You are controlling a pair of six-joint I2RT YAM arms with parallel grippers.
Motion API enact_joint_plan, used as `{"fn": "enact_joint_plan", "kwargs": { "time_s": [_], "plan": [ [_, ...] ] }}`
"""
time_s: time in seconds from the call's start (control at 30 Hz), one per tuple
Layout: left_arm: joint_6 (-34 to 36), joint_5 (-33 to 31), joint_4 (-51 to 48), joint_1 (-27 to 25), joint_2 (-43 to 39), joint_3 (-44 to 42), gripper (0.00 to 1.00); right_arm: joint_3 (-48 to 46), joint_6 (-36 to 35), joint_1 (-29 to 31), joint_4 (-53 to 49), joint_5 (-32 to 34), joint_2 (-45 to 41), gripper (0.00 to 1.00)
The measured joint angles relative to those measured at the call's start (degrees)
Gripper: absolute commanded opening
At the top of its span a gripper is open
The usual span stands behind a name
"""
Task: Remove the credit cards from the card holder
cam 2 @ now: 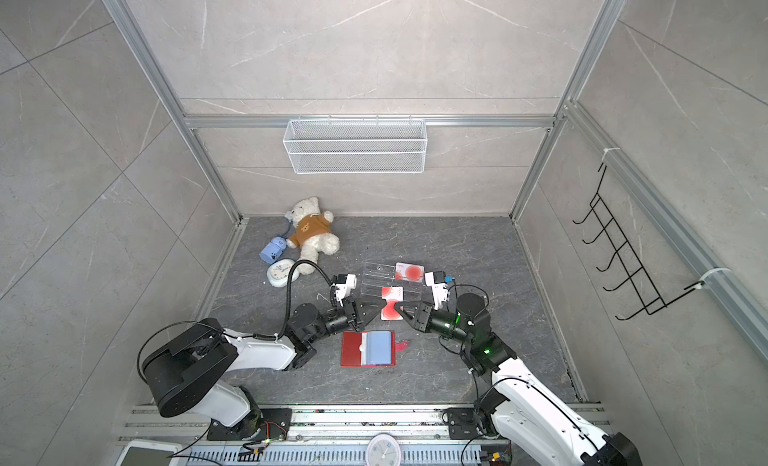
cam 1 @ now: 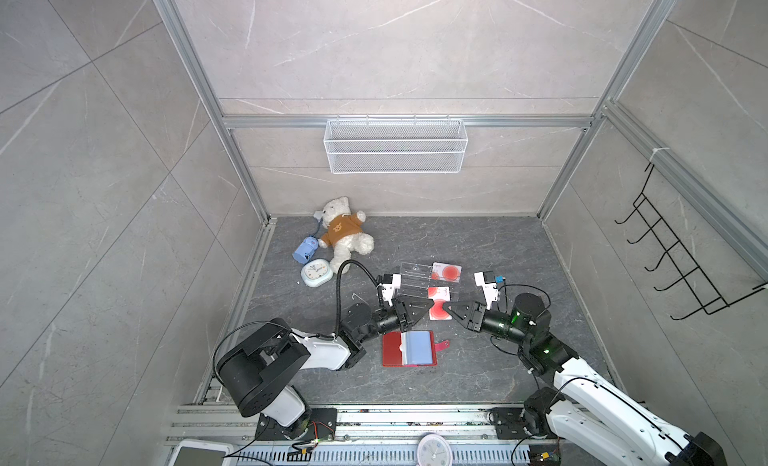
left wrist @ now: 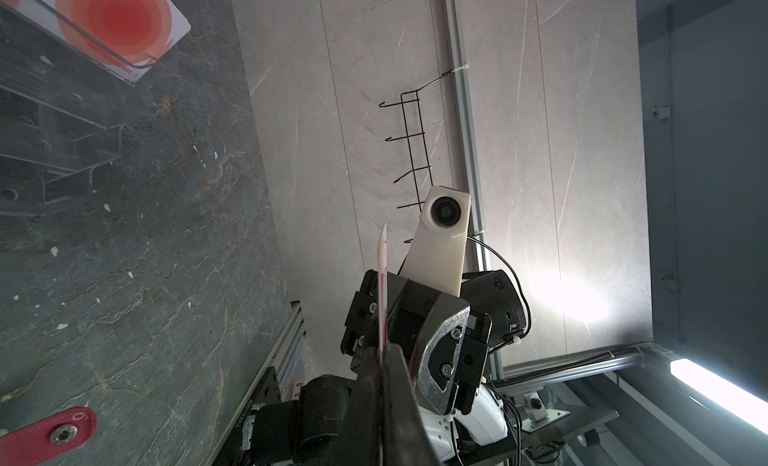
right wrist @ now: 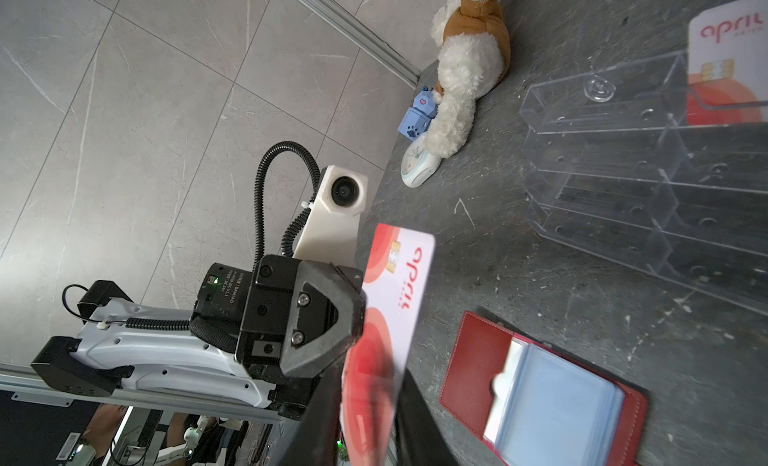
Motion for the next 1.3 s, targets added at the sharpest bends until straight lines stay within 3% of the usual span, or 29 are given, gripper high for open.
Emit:
{"fn": "enact_joint_plan", "kwargs": {
  "time_s": [0.3, 0.5, 0.67, 1.1, 1.2, 1.3],
  "plan": [
    [-0.6, 0.2, 1.2, -0.1, 0.4, 0.2, 0.0, 0.0, 1.0, -0.6, 0.7, -1.2, 0.0, 0.05],
    [-1.1, 0.2, 1.1, -0.2, 0.9, 0.2, 0.56, 0.0, 1.2, -0.9, 0.7, -2.5, 0.1, 0.0],
    [-1.4, 0.0, 1.0, -0.2, 1.0, 0.2, 0.75, 0.0, 0.7, -1.1, -0.2, -3.0, -0.4, 0.0],
    [0.6, -0.5, -0.2, -0.1, 0.8, -0.7, 0.85, 0.0, -2.6, -1.4, -6.5, -3.1, -2.7, 0.0],
    [4.0, -1.3, -6.4, 0.0, -1.9, -1.0, 0.85, 0.3, -3.5, -1.4, -8.2, -3.1, -2.8, 0.0],
    [10.4, -3.0, -19.1, 0.2, -9.0, -0.7, 0.86, 0.5, -4.7, -1.4, -9.7, -3.1, -3.7, 0.0]
  ]
}}
